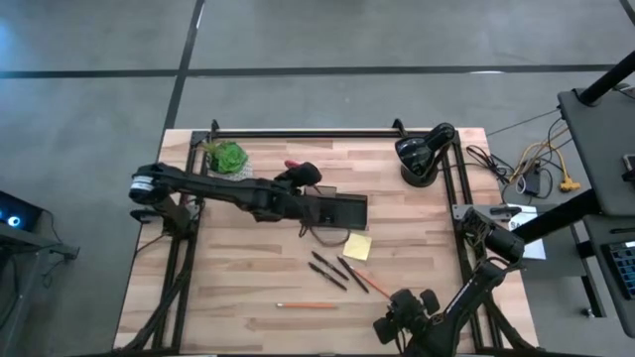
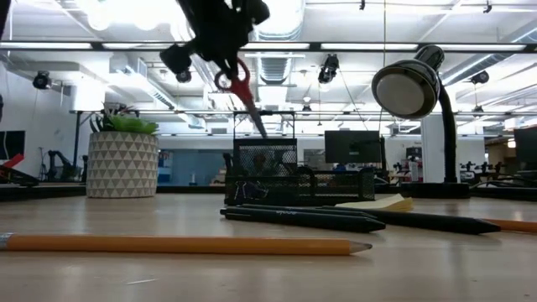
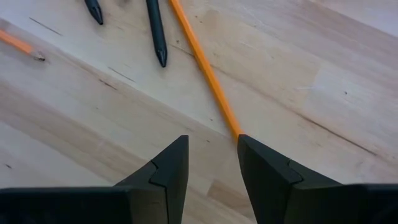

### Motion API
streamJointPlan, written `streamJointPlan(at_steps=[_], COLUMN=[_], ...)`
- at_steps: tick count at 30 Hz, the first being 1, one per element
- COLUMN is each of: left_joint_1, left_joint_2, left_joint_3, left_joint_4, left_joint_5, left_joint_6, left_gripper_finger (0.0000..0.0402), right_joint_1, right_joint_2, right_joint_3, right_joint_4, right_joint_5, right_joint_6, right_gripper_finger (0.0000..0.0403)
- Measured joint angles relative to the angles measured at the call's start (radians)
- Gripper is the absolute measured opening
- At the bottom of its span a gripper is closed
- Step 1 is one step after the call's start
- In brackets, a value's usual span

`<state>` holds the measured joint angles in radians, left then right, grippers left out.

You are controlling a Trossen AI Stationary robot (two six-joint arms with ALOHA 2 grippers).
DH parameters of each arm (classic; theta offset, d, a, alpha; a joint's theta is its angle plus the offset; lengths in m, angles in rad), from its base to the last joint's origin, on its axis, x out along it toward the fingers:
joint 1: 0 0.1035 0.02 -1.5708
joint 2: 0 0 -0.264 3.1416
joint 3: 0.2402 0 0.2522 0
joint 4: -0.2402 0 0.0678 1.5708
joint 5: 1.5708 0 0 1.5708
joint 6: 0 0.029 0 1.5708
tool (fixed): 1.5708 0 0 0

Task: Pick and place office supplies into organizer
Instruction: Put the red scissors into the black desk organizer, then put the bottom left yellow pencil into the black desk organizer

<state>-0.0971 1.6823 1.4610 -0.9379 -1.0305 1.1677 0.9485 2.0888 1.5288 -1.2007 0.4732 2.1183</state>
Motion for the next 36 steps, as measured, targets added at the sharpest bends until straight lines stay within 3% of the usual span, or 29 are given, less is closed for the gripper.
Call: streamJointPlan(at_steps=[11, 20, 25, 32, 36], left_joint_1=[0.018, 0.017, 0.017, 0.011, 0.008], left_joint_2=[0.133, 0.154, 0.152, 0.151, 0.15], left_joint_3=[0.003, 0.004, 0.019, 0.028, 0.028], left_joint_4=[0.075, 0.074, 0.065, 0.039, -0.085], left_joint_5=[-0.004, 0.031, 0.082, 0.103, 0.102], left_joint_6=[-0.087, -0.089, -0.201, -0.368, -0.455], left_gripper_finger=[0.0023, 0.0042, 0.0049, 0.0113, 0.0154], right_joint_1=[0.0, 0.0, 0.0, 0.0, 0.0], right_joint_2=[0.0, 0.0, 0.0, 0.0, 0.0], right_joint_3=[-0.002, -0.002, -0.002, -0.002, -0.002], right_joint_4=[0.007, 0.009, 0.008, 0.006, 0.005], right_joint_5=[-0.003, -0.003, -0.003, -0.003, -0.003], right_joint_6=[0.003, 0.003, 0.0, 0.0, -0.001], right_gripper_finger=[0.0132, 0.0132, 0.0132, 0.0132, 0.0132])
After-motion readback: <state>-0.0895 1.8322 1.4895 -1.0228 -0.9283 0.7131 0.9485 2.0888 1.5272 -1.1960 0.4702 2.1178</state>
